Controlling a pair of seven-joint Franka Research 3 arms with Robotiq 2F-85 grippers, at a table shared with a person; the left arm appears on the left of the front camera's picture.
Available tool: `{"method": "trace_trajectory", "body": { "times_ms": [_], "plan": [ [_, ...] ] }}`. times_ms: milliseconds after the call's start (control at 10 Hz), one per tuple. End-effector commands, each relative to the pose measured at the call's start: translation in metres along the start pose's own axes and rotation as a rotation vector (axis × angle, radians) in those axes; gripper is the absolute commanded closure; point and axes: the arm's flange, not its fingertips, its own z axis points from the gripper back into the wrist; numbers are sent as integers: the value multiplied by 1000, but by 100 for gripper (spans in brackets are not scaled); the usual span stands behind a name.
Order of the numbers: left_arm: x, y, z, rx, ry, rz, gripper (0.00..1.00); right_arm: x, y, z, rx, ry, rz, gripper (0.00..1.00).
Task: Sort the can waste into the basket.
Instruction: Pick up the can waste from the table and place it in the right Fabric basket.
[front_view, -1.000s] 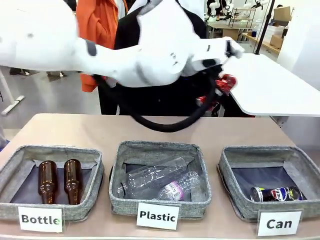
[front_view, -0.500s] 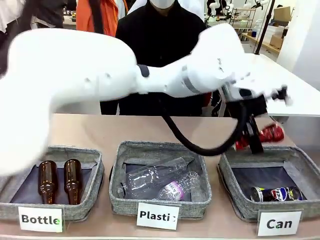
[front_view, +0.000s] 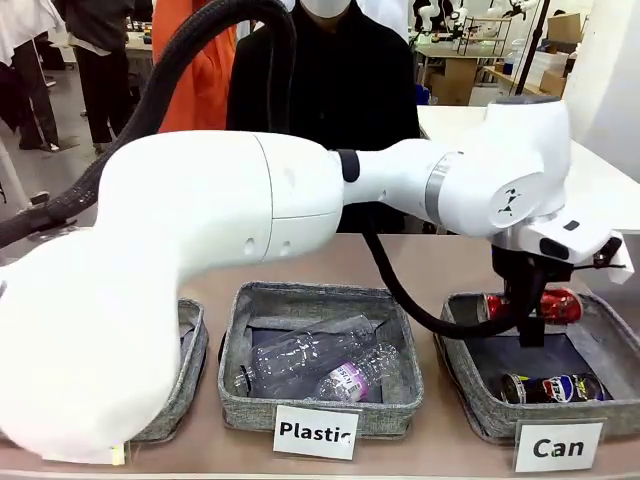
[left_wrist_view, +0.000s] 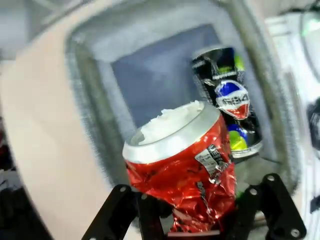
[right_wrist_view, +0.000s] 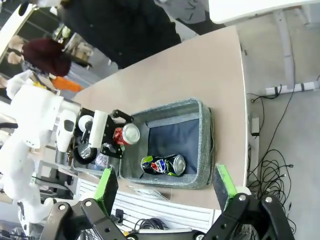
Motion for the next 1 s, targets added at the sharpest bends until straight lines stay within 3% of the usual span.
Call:
{"method": "trace_trajectory", "body": {
  "times_ms": [0,100,200,400,600,700,800,900],
  "plan": [
    [15,23,2,11,15,34,100,-1,2,-2,-8,5,-16,0],
    [14,21,0,-8,13,27,80,-1,2,-2,-8,5,-16,0],
    [16,19,-1,-3,14,19,43,-1,2,-2,-8,5,-16,0],
    [13,18,-1,-10,21,31,0,-1,2,-2,-8,5,-16,0],
    [15,17,-1,-14,26,34,0,-1,2,-2,-8,5,-16,0],
    [14,17,0,-25,32,41,9,-1,2,-2,-8,5,-16,0],
    [11,19,5,-31,25,52,0,-1,2,-2,-8,5,-16,0],
    [8,20,11,-33,18,57,0,-1,2,-2,-8,5,-16,0]
  ]
}}
